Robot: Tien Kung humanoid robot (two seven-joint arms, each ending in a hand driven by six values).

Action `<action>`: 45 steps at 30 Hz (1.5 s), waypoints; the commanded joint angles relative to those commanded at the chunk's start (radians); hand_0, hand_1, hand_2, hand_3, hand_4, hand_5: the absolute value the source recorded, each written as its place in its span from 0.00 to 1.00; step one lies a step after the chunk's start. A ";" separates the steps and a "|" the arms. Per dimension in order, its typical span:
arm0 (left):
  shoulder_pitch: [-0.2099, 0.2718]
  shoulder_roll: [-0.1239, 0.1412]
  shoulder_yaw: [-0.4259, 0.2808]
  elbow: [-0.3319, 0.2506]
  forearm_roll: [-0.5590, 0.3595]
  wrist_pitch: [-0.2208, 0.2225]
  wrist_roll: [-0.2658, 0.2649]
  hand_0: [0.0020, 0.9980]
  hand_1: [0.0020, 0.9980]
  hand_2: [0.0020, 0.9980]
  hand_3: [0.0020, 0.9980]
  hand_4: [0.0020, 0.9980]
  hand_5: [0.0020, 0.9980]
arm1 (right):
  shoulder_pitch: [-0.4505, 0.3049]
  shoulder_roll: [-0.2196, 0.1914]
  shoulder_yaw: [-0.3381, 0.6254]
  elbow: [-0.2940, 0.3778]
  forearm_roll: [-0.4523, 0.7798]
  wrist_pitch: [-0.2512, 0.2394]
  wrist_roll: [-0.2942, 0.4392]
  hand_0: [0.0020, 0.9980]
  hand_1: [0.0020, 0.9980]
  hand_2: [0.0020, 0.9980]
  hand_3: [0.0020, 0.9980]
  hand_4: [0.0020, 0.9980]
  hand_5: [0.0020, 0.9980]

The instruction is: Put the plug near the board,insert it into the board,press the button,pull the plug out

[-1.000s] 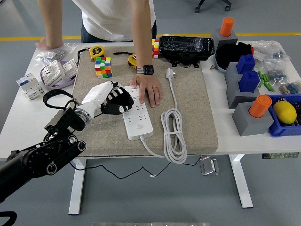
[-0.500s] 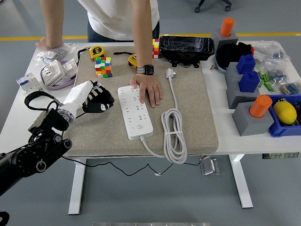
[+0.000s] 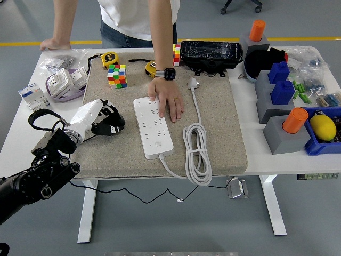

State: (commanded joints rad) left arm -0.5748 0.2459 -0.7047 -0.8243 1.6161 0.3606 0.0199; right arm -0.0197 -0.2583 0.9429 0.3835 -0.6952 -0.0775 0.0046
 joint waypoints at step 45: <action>0.256 0.048 -0.434 -0.377 -0.414 0.049 -0.179 0.45 0.52 0.54 0.59 0.81 0.30 | 0.018 0.003 0.000 -0.009 -0.008 0.000 0.003 0.61 0.63 0.62 0.55 0.94 0.48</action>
State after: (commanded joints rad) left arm -0.3187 0.2936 -1.1390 -1.2012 1.2020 0.4094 -0.1592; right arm -0.0015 -0.2550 0.9429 0.3742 -0.7029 -0.0774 0.0075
